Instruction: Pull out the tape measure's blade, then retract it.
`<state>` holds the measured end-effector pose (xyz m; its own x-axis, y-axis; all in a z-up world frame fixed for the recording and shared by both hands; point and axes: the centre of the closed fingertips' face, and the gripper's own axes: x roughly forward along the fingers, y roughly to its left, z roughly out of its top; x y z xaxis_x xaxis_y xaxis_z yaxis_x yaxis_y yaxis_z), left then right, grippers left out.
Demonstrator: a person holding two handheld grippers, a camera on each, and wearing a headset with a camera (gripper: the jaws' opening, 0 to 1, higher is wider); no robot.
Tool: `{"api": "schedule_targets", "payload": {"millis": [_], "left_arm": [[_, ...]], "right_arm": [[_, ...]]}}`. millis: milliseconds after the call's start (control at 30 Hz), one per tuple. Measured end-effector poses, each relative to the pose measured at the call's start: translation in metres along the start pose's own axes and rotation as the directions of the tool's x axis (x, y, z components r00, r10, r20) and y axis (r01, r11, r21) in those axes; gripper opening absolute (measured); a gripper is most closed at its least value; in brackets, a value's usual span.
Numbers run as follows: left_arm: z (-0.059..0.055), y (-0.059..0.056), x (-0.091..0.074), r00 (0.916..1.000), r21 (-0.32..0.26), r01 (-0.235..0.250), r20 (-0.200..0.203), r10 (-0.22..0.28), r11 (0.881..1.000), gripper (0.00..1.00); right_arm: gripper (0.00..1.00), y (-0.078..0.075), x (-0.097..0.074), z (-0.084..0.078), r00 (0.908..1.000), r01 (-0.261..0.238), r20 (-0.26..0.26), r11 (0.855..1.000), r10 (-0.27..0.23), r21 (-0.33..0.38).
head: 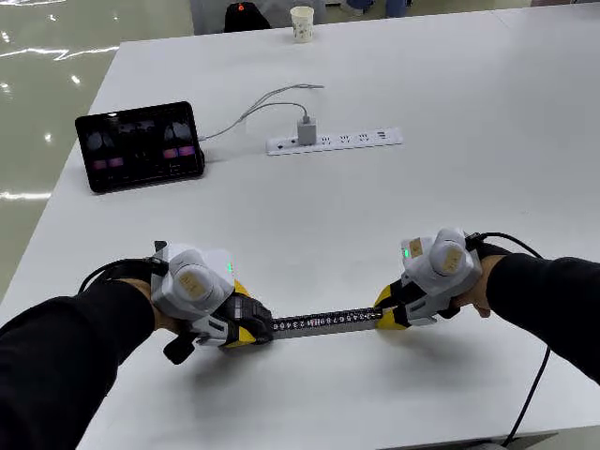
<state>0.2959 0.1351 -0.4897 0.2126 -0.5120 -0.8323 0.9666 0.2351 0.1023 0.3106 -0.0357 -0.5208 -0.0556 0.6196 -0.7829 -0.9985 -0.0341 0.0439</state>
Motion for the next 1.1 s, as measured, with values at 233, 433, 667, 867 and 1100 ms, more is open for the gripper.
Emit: {"api": "schedule_targets", "payload": {"millis": [233,433,667,867,1100], "left_arm": [[0.0,0.0,0.0,1.0,0.001,0.002,0.002,-0.002,1.0,0.31],[0.0,0.0,0.0,1.0,0.003,0.001,0.003,-0.001,1.0,0.31],[0.0,-0.001,0.0,1.0,0.004,0.001,0.004,-0.001,1.0,0.31],[0.0,-0.001,0.0,1.0,0.002,-0.001,0.005,0.001,1.0,0.31],[0.0,0.0,0.0,1.0,-0.004,-0.001,0.005,0.001,1.0,0.31]], "right_arm": [[0.1,-0.001,-0.003,-0.004,1.0,0.003,0.001,1.0,-0.003,0.01],[0.1,-0.001,-0.006,-0.007,1.0,0.001,-0.001,1.0,-0.001,0.016],[0.1,-0.001,-0.01,-0.011,1.0,0.003,0.004,1.0,-0.003,0.026],[0.1,-0.002,-0.012,-0.013,1.0,0.003,0.005,1.0,-0.003,0.024],[0.1,-0.002,-0.015,-0.016,1.0,0.004,0.006,1.0,-0.005,0.025]]}}
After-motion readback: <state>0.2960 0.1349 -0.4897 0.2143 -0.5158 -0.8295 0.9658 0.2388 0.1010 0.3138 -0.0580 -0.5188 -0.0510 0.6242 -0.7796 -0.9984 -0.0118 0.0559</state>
